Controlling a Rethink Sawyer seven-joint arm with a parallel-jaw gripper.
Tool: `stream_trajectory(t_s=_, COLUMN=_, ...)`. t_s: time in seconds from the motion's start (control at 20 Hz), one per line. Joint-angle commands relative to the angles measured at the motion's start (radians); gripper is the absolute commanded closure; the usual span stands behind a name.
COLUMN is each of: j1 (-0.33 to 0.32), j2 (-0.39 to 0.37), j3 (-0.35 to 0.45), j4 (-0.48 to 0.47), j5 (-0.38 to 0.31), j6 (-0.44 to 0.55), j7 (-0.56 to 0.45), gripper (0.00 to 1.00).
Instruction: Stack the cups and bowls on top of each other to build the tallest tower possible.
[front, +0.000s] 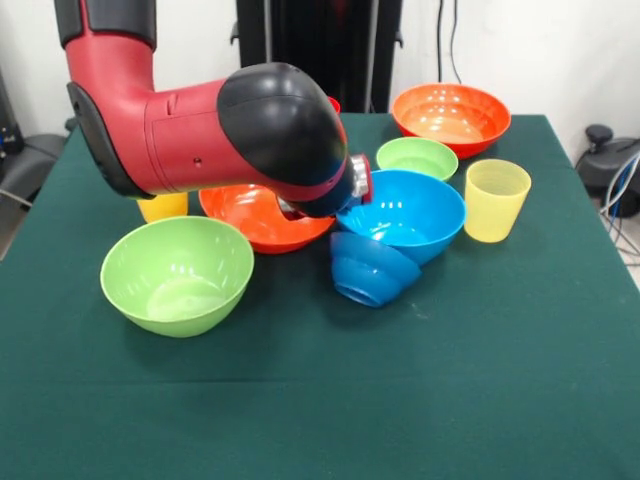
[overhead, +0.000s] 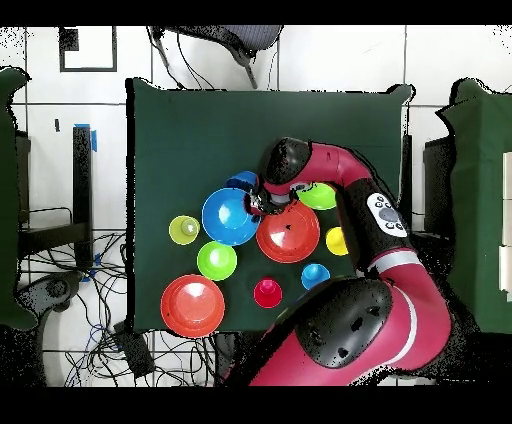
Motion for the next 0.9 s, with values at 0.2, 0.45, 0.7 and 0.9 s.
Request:
stream_trajectory(t_s=0.2, j1=-0.009, j2=0.006, j3=0.014, j4=-0.078, j5=-0.143, j6=-0.204, j7=-0.225, gripper=1.00)
stream_trajectory(t_s=0.45, j1=-0.032, j2=-0.010, j3=0.033, j4=-0.063, j5=-0.131, j6=-0.327, j7=-0.188, gripper=1.00)
stream_trajectory(t_s=0.7, j1=-0.054, j2=-0.031, j3=0.056, j4=-0.029, j5=-0.113, j6=-0.381, j7=-0.190, gripper=1.00)
stream_trajectory(t_s=0.9, j1=-0.049, j2=-0.032, j3=0.051, j4=-0.015, j5=-0.117, j6=-0.368, j7=-0.196, gripper=1.00)
